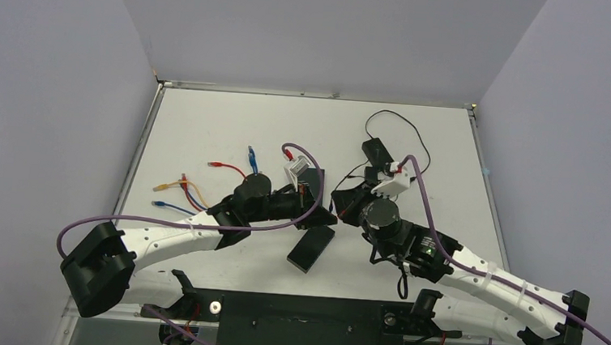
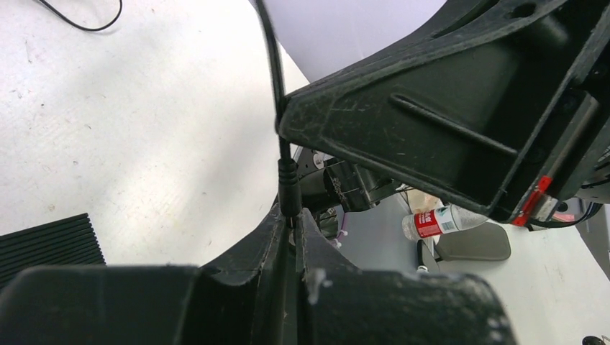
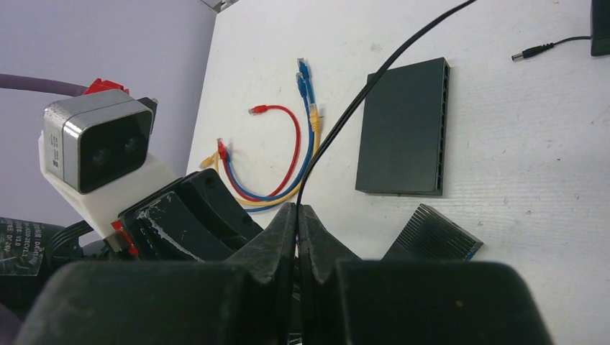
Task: Insert the plug into the switch port
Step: Pick up the power from the center of the board.
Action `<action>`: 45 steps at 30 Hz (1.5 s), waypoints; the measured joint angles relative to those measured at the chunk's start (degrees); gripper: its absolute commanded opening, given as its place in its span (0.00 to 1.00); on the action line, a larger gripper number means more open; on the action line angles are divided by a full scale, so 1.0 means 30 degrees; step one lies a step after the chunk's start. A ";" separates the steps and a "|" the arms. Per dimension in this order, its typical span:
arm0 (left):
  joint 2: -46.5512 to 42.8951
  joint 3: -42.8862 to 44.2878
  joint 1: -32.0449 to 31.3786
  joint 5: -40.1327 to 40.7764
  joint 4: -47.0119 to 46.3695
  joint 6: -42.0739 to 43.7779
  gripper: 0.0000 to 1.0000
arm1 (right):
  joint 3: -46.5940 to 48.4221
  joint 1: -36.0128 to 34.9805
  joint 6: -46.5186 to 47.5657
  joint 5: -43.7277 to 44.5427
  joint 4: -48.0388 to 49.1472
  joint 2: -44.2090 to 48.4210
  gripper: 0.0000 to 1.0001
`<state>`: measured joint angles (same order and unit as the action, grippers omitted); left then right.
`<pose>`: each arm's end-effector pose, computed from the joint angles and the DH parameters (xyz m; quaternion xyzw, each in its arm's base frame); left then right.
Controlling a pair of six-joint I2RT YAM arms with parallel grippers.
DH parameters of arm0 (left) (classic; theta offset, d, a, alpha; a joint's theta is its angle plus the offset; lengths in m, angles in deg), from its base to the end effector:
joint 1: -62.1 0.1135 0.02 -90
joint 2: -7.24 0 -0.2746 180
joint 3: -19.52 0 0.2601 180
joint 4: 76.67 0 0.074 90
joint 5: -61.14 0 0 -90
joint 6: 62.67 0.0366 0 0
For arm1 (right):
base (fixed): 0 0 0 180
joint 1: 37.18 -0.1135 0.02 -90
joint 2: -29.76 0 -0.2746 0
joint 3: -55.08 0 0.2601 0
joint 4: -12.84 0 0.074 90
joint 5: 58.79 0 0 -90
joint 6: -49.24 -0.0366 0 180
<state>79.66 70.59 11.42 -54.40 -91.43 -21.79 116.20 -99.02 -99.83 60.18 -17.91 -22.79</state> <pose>0.1688 -0.2310 0.2683 0.1570 0.7260 -0.6026 0.2917 0.1140 0.1754 0.3302 0.1201 0.8067 0.3676 0.4469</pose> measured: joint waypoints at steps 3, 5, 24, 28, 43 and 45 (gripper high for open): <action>-0.0117 0.0000 0.0087 -0.0007 0.0160 0.0124 0.00 | -0.0102 -0.0044 0.0044 0.0073 -0.0073 0.0401 0.03; -0.0350 -0.0007 0.0189 -0.0051 0.0459 0.0233 0.00 | -0.0313 -0.0044 0.0051 0.0095 -0.0087 0.0780 0.17; -0.1727 0.1858 0.1821 -0.4386 0.8138 0.4073 0.00 | 0.1202 -0.0051 0.5945 -0.0984 -0.3942 0.2798 0.52; -0.2259 0.3045 0.1989 -0.5858 1.1118 0.5289 0.00 | 0.2754 -0.0350 0.8262 -0.2062 -0.4503 0.1872 0.55; -0.3344 0.4692 0.2025 -0.8714 1.8484 0.8539 0.00 | 0.4335 -0.9384 2.1471 -0.3279 -0.5574 -0.0459 0.62; -0.3373 0.4692 0.1931 -0.8801 1.8906 0.8699 0.00 | 0.4335 -1.0003 2.3183 -0.3293 -0.5712 -0.0408 0.62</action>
<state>69.54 84.67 17.21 -80.80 -34.72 4.30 129.21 -129.03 -30.28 50.30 -35.05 -24.02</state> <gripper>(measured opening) 0.025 0.620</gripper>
